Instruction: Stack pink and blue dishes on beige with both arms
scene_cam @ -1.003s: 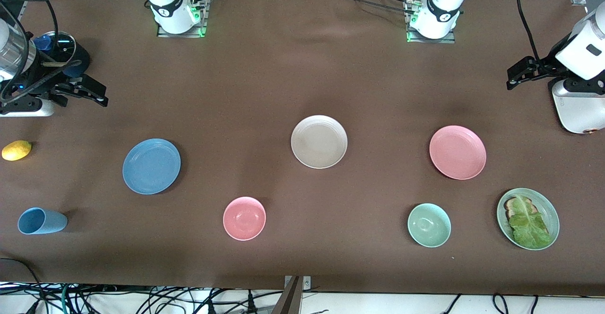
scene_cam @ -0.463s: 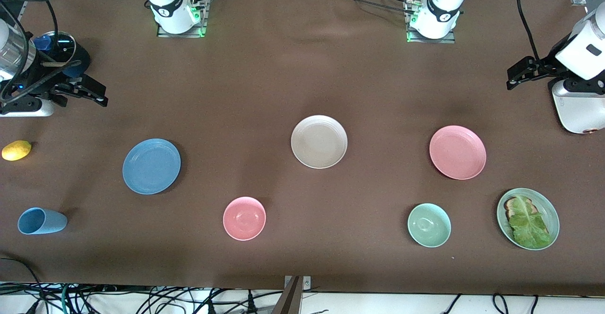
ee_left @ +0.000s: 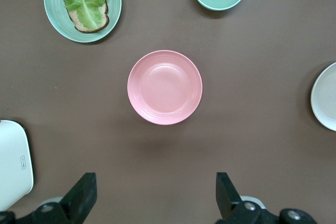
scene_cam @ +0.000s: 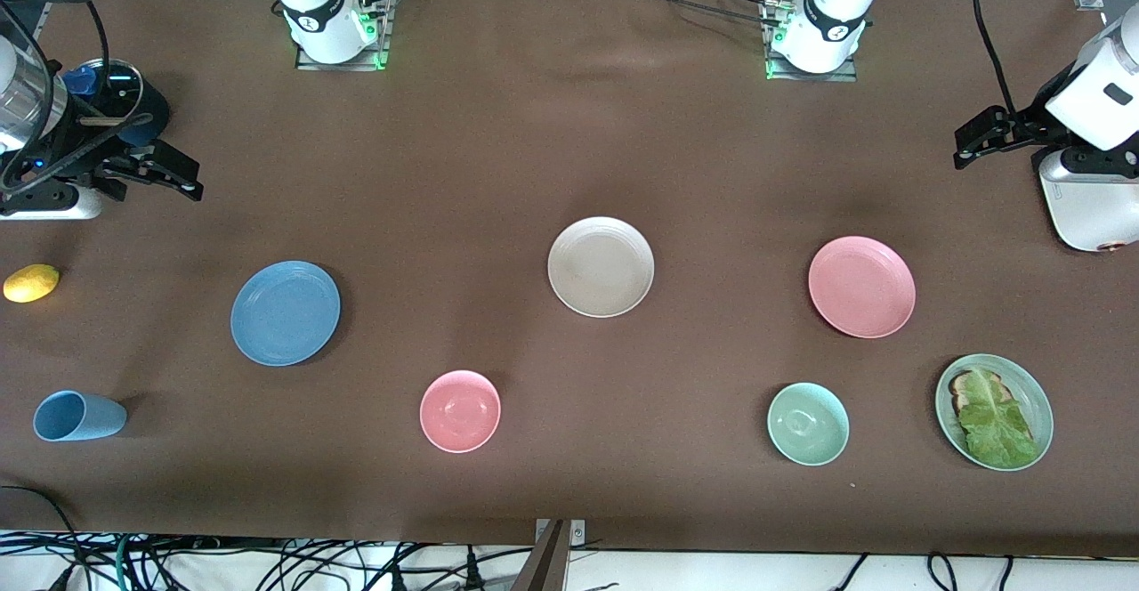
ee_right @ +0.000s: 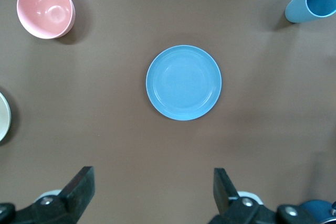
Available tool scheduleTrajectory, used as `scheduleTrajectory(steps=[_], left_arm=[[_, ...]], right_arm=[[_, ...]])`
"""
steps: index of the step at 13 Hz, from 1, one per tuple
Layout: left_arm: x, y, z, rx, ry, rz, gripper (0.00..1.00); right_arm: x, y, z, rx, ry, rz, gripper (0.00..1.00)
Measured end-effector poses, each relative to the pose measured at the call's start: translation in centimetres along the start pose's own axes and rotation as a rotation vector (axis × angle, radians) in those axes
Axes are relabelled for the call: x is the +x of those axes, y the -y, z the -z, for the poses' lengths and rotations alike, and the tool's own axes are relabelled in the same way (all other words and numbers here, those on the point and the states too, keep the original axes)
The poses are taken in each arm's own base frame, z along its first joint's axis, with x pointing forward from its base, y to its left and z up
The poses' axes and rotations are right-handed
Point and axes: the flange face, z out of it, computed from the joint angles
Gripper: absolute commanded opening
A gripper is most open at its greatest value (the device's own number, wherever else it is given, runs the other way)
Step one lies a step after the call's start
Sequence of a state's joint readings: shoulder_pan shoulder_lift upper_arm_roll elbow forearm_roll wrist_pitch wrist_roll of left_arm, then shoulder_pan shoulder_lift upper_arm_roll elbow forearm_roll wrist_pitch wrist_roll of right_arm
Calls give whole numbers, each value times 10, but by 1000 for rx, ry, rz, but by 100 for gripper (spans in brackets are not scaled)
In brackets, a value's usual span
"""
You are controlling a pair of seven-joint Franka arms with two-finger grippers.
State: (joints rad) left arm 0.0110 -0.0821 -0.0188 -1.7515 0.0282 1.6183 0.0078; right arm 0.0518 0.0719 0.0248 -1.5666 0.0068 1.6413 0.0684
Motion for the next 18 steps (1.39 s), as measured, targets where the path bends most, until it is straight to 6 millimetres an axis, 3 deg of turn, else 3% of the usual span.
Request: scheduleTrajectory(steps=[6, 9, 11, 15, 18], left_arm=[[0, 0, -1, 0, 2, 0, 100], [7, 1, -17, -1, 32, 1, 100], [19, 13, -43, -3, 83, 49, 100], [43, 79, -122, -20, 205, 176, 100], [62, 109, -177, -24, 167, 221, 100]], right_arm=[[0, 0, 0, 0, 0, 0, 100], [0, 0, 0, 0, 1, 0, 100], [0, 0, 0, 0, 1, -1, 100], [0, -1, -1, 0, 3, -2, 100], [0, -1, -1, 0, 3, -3, 100]])
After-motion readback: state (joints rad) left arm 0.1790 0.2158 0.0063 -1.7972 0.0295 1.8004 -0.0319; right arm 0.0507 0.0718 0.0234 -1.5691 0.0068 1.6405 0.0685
